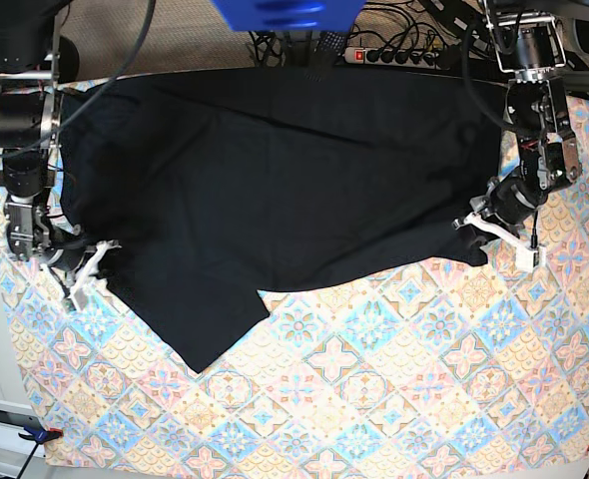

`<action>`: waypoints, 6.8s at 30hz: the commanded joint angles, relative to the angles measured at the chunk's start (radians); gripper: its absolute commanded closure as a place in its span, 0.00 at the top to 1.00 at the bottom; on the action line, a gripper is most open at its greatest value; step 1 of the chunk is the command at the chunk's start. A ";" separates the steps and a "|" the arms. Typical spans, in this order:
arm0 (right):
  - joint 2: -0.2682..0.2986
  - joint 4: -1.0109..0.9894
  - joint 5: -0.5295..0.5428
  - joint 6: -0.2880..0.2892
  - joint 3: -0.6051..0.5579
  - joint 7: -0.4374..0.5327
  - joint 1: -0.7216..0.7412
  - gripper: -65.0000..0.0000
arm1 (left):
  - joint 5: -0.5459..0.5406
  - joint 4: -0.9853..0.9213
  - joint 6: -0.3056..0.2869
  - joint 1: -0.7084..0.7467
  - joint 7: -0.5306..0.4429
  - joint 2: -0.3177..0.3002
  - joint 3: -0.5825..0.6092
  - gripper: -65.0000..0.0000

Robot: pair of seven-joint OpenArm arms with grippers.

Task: Fold the T-shirt properly
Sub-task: 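Lift and fold the grasped half over toward the collar edge, then grasp the hanging sleeve with the right gripper and fold it onto the shirt, then release the folded edges and raise both grippers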

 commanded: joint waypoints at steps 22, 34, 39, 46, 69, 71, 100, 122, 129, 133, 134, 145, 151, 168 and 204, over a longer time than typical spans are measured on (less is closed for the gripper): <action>0.045 0.837 0.019 0.011 0.513 -0.283 -0.570 0.00 | -0.013 0.317 -0.006 0.332 -0.012 -0.036 -0.107 0.00; 0.045 0.965 0.019 0.011 0.567 -0.285 -0.764 0.00 | -0.007 0.317 -0.006 0.417 -0.010 -0.036 -0.111 0.00; 0.045 0.969 0.019 0.011 0.569 -0.280 -0.824 0.00 | -0.002 0.317 -0.006 0.432 -0.010 -0.036 -0.115 0.00; 0.045 0.997 0.019 0.011 0.563 -0.285 -0.880 0.01 | 0.058 0.259 -0.006 0.426 -0.008 -0.036 -0.065 0.00; -0.035 1.276 0.016 0.011 0.503 -0.458 -0.729 0.31 | -0.034 0.280 0.000 0.377 0.047 0.030 -0.174 0.33; -0.035 1.261 0.016 0.011 0.415 -0.494 -0.639 0.31 | -0.079 0.283 0.000 0.375 0.056 0.029 -0.176 0.33; -0.038 0.400 0.013 0.011 0.013 -0.224 -0.241 0.31 | -0.211 0.283 0.002 0.384 0.059 0.029 -0.204 0.33; -0.037 0.398 0.013 0.011 0.078 -0.205 -0.204 0.36 | -0.211 0.283 0.002 0.383 0.059 0.029 -0.202 0.33; -0.037 0.398 0.013 0.011 0.052 -0.207 -0.204 0.40 | -0.211 0.283 0.000 0.383 0.059 0.029 -0.202 0.33; -0.037 0.398 0.013 0.011 -0.048 -0.207 -0.206 0.38 | -0.211 0.283 0.000 0.381 0.059 0.029 -0.202 0.33; -0.037 0.398 0.013 0.011 -0.071 -0.207 -0.206 0.35 | -0.211 0.283 0.000 0.381 0.059 0.029 -0.202 0.33; -0.037 0.412 0.015 0.011 -0.165 -0.207 -0.209 0.00 | -0.211 0.283 -0.001 0.383 0.059 0.027 -0.202 0.33; -0.012 0.552 0.019 0.011 -0.054 -0.231 -0.275 0.01 | -0.211 0.283 -0.001 0.383 0.059 0.029 -0.202 0.33; -0.015 1.354 0.019 0.011 0.426 -0.609 -0.787 0.01 | -0.209 0.280 -0.001 0.377 0.059 0.026 -0.202 0.33; -0.164 1.522 -0.175 0.011 0.437 -0.616 -1.019 0.31 | -0.200 0.275 -0.004 0.384 0.059 -0.088 -0.271 0.33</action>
